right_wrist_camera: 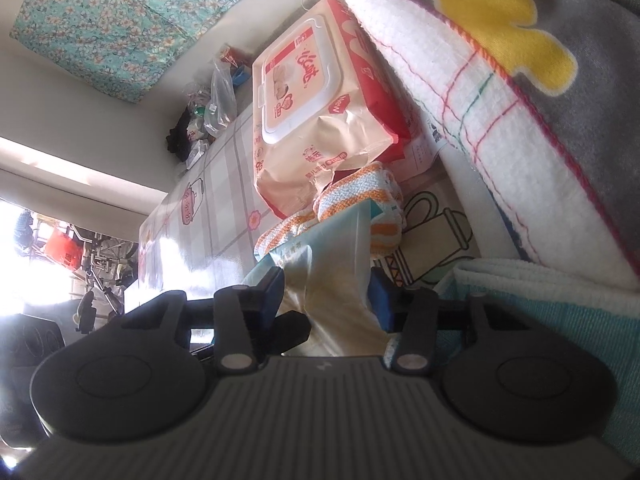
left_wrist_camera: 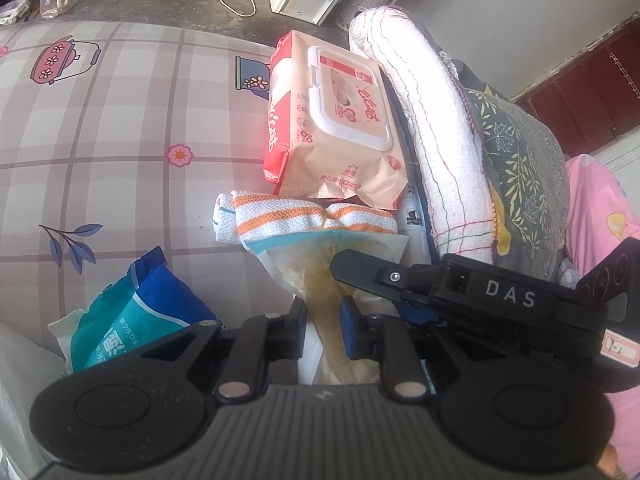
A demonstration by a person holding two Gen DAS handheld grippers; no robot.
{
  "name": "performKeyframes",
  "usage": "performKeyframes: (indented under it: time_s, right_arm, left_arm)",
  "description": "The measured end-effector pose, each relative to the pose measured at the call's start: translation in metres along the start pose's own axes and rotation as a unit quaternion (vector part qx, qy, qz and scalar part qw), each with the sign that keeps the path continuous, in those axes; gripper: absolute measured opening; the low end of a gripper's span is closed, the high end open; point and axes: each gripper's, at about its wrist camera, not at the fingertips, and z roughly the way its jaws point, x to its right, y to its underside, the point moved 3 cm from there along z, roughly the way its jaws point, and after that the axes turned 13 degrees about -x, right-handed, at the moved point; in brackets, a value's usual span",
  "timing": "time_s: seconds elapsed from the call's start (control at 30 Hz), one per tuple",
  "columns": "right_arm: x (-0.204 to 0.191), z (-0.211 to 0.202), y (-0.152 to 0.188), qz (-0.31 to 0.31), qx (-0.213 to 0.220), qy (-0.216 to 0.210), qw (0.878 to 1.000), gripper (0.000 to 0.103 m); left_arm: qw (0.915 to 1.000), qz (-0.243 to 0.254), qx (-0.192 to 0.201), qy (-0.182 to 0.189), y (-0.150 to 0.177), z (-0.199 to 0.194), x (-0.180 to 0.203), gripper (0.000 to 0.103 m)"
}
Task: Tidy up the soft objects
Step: 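Grasp the clear bag with the left gripper while the right gripper grasps it too, then lift the clear bag with both grippers and carry it over the cardboard box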
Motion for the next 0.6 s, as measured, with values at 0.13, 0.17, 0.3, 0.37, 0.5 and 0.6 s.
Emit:
performKeyframes:
  time_s: [0.13, 0.17, 0.3, 0.37, 0.5, 0.6]
  right_arm:
    - [-0.011, -0.016, 0.005, -0.007, 0.015, -0.015, 1.0, 0.04]
    - [-0.014, -0.021, 0.007, -0.008, 0.019, -0.019, 1.0, 0.04]
    - [-0.036, -0.044, 0.02, -0.016, 0.042, -0.035, 0.998, 0.04]
    - [-0.051, -0.057, 0.029, -0.026, 0.056, -0.044, 0.997, 0.04]
    - [-0.084, -0.076, 0.055, -0.042, 0.071, -0.064, 0.995, 0.039]
    - [-0.113, -0.088, 0.075, -0.058, 0.075, -0.084, 0.992, 0.039]
  left_arm:
    - [0.9998, 0.008, 0.019, 0.005, 0.006, -0.021, 0.006, 0.018]
    - [0.9996, 0.012, 0.025, 0.005, 0.008, -0.028, 0.008, 0.018]
    - [0.9984, 0.022, 0.051, 0.008, 0.017, -0.065, 0.013, 0.018]
    - [0.9976, 0.024, 0.064, 0.009, 0.024, -0.085, 0.012, 0.018]
    - [0.997, 0.021, 0.074, 0.001, 0.04, -0.13, 0.008, 0.018]
    - [0.9954, 0.025, 0.093, -0.003, 0.057, -0.165, 0.003, 0.018]
